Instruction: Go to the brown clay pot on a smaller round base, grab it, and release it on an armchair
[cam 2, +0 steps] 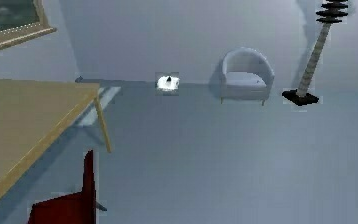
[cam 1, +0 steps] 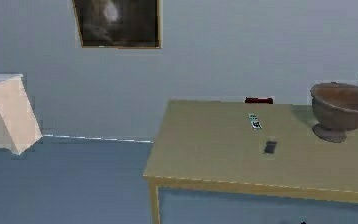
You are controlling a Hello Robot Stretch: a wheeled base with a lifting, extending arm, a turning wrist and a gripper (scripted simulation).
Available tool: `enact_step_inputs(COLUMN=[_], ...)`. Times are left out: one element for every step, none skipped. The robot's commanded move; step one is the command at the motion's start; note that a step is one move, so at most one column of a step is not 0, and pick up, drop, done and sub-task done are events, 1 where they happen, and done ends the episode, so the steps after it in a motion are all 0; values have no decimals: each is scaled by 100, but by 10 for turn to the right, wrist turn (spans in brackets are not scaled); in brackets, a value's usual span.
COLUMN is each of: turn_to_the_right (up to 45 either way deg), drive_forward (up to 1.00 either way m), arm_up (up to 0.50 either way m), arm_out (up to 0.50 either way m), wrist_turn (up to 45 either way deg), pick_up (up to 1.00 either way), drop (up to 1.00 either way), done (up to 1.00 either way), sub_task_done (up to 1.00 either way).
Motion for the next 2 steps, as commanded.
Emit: enact_step_inputs(turn_to_the_right=[150,0], drive_forward=[0,50], arm_up=[0,0], arm_out=[0,0], wrist_turn=[0,0], pick_up=[0,0], drop=[0,0], done=[0,0], sub_task_done=[0,0])
